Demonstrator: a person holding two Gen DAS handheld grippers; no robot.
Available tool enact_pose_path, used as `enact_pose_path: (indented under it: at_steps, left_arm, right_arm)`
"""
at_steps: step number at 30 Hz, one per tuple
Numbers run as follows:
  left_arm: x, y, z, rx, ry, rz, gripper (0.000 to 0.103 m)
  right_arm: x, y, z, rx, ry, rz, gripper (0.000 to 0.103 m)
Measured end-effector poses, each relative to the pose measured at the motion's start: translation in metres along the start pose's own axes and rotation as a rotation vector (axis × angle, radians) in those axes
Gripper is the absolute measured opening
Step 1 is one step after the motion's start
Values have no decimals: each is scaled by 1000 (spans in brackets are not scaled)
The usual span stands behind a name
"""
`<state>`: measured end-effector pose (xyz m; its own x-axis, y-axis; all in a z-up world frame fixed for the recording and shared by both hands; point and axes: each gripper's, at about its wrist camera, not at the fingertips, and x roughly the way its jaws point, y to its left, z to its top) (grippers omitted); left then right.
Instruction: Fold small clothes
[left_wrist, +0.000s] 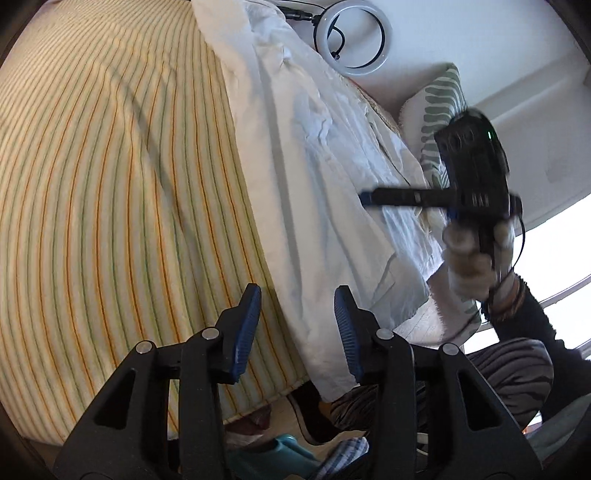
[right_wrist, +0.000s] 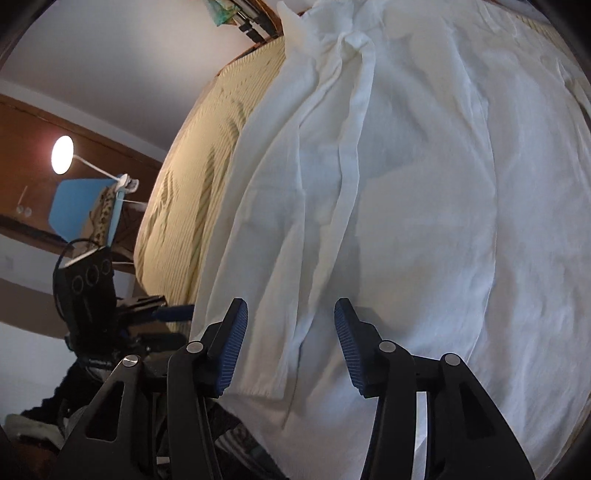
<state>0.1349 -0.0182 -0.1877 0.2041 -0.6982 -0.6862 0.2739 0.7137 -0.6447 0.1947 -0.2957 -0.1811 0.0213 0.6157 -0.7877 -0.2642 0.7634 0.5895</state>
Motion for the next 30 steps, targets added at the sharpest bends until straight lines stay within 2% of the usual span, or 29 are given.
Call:
enact_pose_path:
  at_steps: [3,4,5,6,7,11,13,15,19,21,23,26,30]
  left_arm:
    - [8,-8,-4,24,24,-1,28]
    - [12,-11,-5,36,31,2,20]
    - [15,-14,-5,42,35,4,9]
    - [16,-15,-4,44,33,2,9]
    - [16,-15,-1,42,25,1,6]
    - [-3,-22,-2,51,-41,6,2]
    - [-22,-26,-6,49,-83,0,2]
    - [-34,-26,-10,63,-103,11,1]
    - [-12,-13,-20,75,-17,125,0]
    - [-1,-6,-26,62,16,150,0]
    - [-5,-5,-29,69,6,150,0]
    - [-15,-12,-29,112,-23,195,0]
    - [-40,-12,-18,82,-95,160,0]
  right_arm:
    - [9,5,-15,-12,17,4,48]
    - [10,10,-19,-36,12,-10,44]
    - [11,15,-19,-50,7,-23,33]
    - [13,19,-20,-58,9,-28,8]
    - [15,22,-21,-54,2,-34,6]
    - [1,25,-26,11,-48,87,4]
    - [-12,34,-30,-2,-81,114,4]
    - [-15,35,-36,-16,-78,128,3]
    - [22,29,-44,-10,27,59,3]
    - [34,31,-42,-30,49,42,3]
    - [38,38,-40,-59,67,36,3]
    - [33,58,-39,-160,79,-35,3]
    - [25,65,-36,-204,88,-77,2]
